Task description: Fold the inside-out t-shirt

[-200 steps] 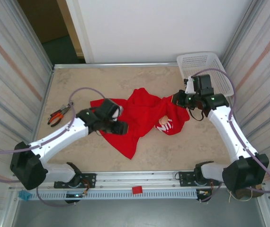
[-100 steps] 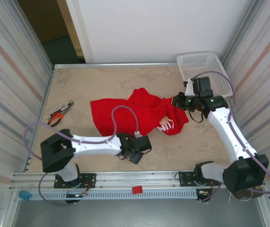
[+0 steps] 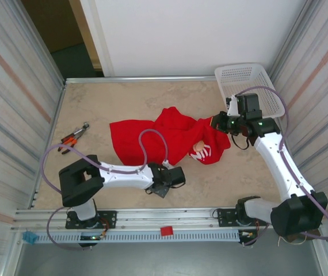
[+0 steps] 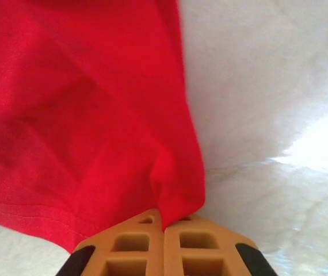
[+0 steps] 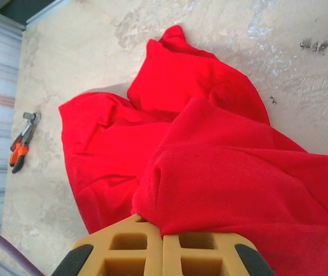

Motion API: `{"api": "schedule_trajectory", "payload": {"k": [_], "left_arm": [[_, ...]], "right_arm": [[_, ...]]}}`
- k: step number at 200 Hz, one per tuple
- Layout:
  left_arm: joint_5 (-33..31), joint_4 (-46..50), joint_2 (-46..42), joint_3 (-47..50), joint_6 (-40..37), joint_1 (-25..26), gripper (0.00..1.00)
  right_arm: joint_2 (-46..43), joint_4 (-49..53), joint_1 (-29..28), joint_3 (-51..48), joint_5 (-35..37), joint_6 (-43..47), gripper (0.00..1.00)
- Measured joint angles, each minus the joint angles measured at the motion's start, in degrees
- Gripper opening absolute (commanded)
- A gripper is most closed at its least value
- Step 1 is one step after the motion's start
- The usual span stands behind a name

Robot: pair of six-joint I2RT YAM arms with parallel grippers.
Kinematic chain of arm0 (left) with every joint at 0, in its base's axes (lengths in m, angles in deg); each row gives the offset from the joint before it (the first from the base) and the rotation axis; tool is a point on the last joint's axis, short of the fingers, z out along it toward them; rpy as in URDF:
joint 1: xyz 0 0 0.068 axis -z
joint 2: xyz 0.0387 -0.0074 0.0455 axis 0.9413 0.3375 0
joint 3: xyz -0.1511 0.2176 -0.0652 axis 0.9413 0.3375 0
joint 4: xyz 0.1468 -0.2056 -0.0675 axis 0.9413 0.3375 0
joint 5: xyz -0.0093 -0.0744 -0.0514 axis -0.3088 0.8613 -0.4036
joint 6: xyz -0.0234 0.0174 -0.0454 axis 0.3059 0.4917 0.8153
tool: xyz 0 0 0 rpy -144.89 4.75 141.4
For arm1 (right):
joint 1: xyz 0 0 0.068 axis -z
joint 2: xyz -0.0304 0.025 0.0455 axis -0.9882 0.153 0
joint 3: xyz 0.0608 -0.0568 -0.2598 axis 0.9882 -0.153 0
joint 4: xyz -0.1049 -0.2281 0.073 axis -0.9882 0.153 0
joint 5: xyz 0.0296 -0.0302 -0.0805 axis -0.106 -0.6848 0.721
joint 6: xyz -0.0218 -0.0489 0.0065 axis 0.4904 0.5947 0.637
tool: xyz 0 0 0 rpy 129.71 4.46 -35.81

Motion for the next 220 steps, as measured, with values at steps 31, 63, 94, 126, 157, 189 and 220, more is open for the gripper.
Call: {"api": "schedule_trajectory", "payload": {"k": [31,63,94,126,157,189,220], "left_arm": [[-1.99,4.57,-10.54,-0.24,-5.79,-10.67,0.0],[-2.45,7.5,-28.41,-2.36,-13.25,-26.67,0.0],[-1.16,9.68,-38.75,-2.32,-17.44,-38.12,0.0],[-0.33,11.45,-40.83,-0.96,-18.6,-41.44,0.0],[-0.31,13.11,-40.76,0.24,-18.91,-41.44,0.0],[-0.28,13.27,-40.72,0.28,-19.12,-41.48,0.0],[-0.28,13.27,-40.0,0.28,-19.56,-41.48,0.0]], "right_arm": [[0.0,-0.07,-0.22,-0.13,-1.75,-0.04,0.03],[0.0,-2.01,-6.88,-4.28,-2.25,-1.77,0.51],[0.28,-1.77,-15.93,-7.82,-1.14,-3.41,0.57],[-1.51,-1.22,-12.79,-8.09,2.32,-4.39,0.56],[-4.02,-1.31,-12.39,-10.51,5.07,-4.57,0.45],[-2.99,-1.81,-18.29,-17.53,6.54,-5.64,0.49],[0.35,-4.31,-21.99,-23.06,7.43,-7.96,0.56]]}}
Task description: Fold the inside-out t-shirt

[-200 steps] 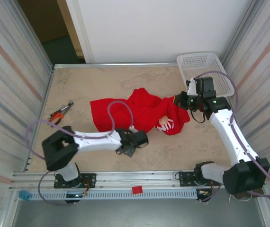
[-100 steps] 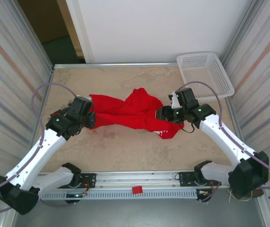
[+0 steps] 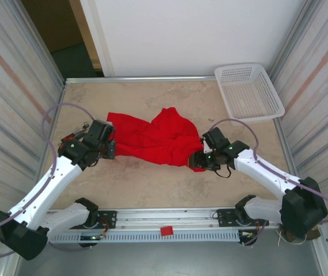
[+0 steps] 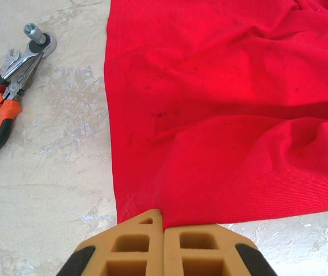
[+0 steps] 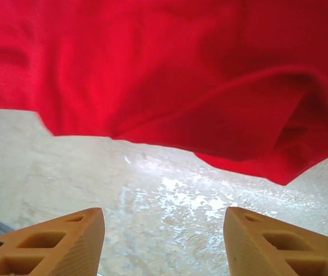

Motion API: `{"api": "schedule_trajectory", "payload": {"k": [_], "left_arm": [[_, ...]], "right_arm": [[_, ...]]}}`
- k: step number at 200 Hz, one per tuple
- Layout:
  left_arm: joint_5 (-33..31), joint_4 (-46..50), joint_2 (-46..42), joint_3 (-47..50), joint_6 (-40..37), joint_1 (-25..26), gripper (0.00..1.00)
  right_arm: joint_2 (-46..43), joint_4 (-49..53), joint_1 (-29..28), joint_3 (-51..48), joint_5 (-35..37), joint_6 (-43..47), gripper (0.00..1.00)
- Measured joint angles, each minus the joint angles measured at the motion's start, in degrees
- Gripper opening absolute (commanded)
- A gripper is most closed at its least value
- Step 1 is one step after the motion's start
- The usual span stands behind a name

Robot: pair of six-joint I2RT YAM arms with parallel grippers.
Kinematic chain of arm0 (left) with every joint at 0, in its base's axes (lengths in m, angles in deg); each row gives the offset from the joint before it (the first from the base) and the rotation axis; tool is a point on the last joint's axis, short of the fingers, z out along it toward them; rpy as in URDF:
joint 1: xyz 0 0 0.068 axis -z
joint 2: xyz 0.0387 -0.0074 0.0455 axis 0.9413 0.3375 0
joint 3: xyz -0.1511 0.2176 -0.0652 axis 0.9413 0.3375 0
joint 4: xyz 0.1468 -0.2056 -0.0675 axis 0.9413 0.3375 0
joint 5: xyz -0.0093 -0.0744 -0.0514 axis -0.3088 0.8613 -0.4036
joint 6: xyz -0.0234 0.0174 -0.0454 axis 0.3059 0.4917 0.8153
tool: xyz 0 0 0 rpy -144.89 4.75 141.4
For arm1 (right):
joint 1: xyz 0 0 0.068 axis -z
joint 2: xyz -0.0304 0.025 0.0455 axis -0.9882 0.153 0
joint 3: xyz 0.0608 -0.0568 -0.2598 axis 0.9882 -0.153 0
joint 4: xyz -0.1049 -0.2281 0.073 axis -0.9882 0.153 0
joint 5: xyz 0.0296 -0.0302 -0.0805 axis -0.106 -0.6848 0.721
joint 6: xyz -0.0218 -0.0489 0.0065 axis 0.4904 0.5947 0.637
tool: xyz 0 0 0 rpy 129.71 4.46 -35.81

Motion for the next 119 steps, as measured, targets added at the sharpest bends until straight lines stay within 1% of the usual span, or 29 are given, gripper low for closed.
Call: {"api": "schedule_trajectory", "payload": {"k": [13,28,40,44,54,59,61,78,91,104,119], "left_arm": [[0.0,0.0,0.2,-0.02,-0.02,0.0,0.0],[0.02,-0.02,0.24,-0.02,-0.04,-0.09,0.0],[0.15,-0.02,0.26,-0.02,-0.04,-0.28,0.0],[0.17,-0.02,0.26,-0.02,-0.04,-0.37,0.0],[0.17,-0.02,0.26,0.0,-0.04,-0.37,0.0],[0.2,-0.02,0.26,0.0,-0.04,-0.37,0.0],[0.2,-0.02,0.26,0.0,-0.04,-0.37,0.0],[0.2,-0.02,0.26,-0.02,-0.04,-0.37,0.0],[0.2,0.0,0.26,-0.02,-0.04,-0.55,0.0],[0.17,0.02,0.17,-0.02,-0.17,-0.81,0.0],[0.2,0.09,-0.11,-0.02,-0.37,-1.09,0.0]], "right_arm": [[2.23,-1.49,-0.22,-0.63,0.26,-0.98,0.56],[5.88,-4.68,-0.24,-0.48,0.59,-1.44,0.53],[8.79,-6.69,-0.24,0.07,0.74,-1.92,0.46],[9.68,-7.15,-0.24,0.33,0.85,-2.29,0.41],[11.89,-8.46,-0.24,1.2,0.98,-2.03,0.14],[12.72,-8.92,-0.22,1.66,1.01,-2.34,0.03],[13.0,-9.11,-0.22,1.84,1.05,-2.38,0.0],[13.68,-9.92,-0.22,2.71,0.83,-2.43,0.0],[12.33,-9.62,-0.24,2.84,0.55,-2.4,0.0],[9.03,-8.17,-0.24,2.84,0.2,-2.43,0.0],[2.64,-5.49,-0.22,3.1,-0.11,-2.43,0.0]]}}
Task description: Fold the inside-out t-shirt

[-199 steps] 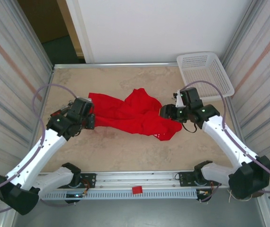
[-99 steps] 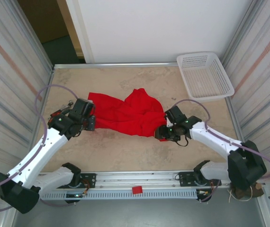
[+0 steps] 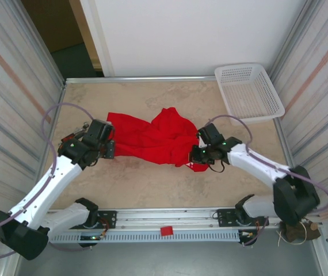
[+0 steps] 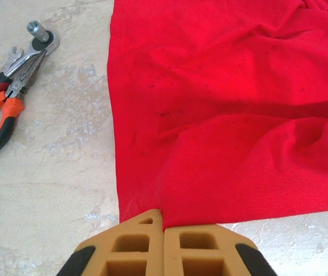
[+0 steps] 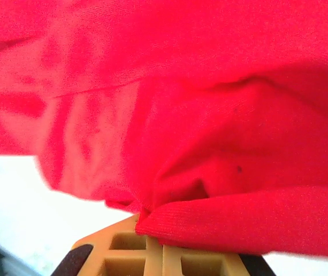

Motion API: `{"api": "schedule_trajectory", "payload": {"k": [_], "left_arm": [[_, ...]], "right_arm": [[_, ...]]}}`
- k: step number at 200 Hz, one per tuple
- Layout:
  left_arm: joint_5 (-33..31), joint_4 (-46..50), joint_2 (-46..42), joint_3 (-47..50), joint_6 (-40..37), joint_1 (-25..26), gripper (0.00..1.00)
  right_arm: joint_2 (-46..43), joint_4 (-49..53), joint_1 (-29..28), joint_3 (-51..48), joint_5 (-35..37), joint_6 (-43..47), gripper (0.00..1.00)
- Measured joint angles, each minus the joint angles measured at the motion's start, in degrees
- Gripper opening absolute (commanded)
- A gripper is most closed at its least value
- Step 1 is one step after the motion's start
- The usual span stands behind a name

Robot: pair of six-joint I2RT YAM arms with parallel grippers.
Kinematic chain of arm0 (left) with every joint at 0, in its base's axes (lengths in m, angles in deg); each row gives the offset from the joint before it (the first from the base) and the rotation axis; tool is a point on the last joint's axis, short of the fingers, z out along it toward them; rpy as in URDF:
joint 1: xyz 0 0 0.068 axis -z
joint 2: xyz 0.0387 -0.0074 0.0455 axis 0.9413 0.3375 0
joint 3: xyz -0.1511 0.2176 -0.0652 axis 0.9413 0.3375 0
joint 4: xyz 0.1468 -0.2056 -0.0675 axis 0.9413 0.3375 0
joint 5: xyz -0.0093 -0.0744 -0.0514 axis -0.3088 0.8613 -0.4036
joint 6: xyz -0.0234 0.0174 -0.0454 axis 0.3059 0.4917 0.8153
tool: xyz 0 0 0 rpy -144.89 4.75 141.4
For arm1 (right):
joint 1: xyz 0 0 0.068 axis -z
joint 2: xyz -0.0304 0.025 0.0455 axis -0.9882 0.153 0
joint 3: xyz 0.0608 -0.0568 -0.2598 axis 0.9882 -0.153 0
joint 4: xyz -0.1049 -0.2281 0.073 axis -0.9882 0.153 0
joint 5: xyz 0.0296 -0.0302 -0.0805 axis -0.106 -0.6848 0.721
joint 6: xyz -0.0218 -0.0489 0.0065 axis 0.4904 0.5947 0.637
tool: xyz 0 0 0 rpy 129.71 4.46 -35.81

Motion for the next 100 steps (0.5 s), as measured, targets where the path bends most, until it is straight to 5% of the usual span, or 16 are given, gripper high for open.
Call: {"api": "schedule_trajectory", "payload": {"k": [31,58,75,100], "left_arm": [[0.24,1.42,-0.33,-1.68,-0.92,-0.44,0.0],[1.31,1.7,0.17,-4.04,-2.1,-0.72,0.0],[1.99,1.66,1.86,-5.29,-3.04,-0.79,0.0],[3.19,1.55,5.51,-5.81,-4.11,-1.01,0.0]], "right_arm": [[-11.15,5.16,1.33,4.39,-2.1,-0.5,0.0],[-11.15,4.92,7.91,7.8,-5.81,-1.84,0.0],[-5.99,2.05,14.38,8.83,-7.61,-2.89,0.43],[4.28,-0.57,19.82,11.08,-7.54,-2.51,0.47]]}}
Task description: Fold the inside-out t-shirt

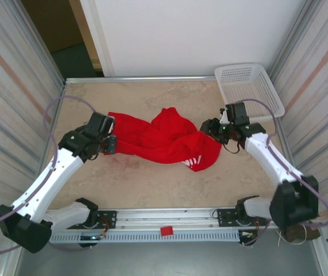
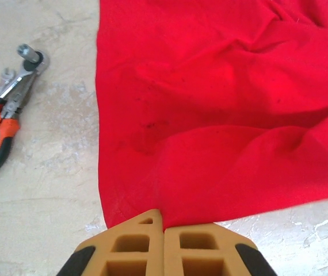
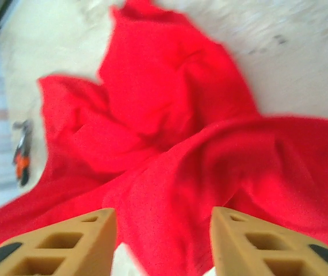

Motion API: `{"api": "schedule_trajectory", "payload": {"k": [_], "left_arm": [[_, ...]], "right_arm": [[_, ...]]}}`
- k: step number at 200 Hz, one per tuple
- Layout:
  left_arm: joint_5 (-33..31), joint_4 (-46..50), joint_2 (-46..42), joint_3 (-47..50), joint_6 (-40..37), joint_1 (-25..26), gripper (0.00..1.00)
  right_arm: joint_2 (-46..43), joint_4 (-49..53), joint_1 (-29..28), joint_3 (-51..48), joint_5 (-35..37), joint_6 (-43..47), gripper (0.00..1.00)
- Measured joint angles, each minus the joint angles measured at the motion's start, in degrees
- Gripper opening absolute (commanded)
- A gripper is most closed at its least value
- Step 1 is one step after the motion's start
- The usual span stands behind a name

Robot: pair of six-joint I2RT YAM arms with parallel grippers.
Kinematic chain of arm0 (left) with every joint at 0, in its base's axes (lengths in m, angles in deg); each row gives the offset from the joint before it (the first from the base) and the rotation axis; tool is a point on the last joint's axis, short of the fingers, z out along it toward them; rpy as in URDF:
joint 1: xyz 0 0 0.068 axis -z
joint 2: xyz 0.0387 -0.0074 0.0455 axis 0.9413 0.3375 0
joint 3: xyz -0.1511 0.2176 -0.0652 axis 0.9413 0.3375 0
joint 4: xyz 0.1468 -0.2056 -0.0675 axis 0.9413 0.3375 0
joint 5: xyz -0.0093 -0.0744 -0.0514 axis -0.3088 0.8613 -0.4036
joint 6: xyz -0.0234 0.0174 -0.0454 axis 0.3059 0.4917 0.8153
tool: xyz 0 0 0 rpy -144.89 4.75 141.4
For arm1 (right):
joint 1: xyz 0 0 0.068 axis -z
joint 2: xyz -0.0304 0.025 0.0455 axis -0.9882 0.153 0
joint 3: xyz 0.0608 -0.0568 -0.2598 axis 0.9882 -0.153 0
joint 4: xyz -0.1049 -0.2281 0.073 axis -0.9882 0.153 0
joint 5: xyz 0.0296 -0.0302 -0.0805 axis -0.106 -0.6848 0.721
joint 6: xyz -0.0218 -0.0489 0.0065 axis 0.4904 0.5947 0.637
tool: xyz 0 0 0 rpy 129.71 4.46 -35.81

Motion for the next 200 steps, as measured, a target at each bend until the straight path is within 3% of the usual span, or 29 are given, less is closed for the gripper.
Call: {"api": "schedule_trajectory", "payload": {"k": [20,47,77,117,176,200], "left_arm": [[0.74,-0.2,2.34,0.0,-0.44,-0.15,0.0],[1.57,-0.42,2.56,0.0,-0.63,-0.15,0.0],[1.57,-0.44,2.36,0.0,-0.66,-0.15,0.0],[1.53,-0.39,1.9,0.0,-0.68,-0.15,0.0],[1.55,-0.44,1.22,0.02,-0.63,-0.48,0.0],[1.55,-0.57,1.2,0.02,-0.63,-0.52,0.0]], "right_arm": [[2.8,0.0,-0.52,0.66,0.96,1.75,0.44],[-2.12,1.33,-3.78,-1.77,3.63,4.15,0.43],[-6.69,2.93,-6.1,-6.6,6.75,4.76,0.51],[-1.73,2.58,-6.69,-7.52,10.23,5.73,0.62],[8.44,2.27,-11.69,-2.64,16.33,6.86,0.59],[10.32,2.51,-13.73,-1.2,20.22,7.43,0.51]]}}
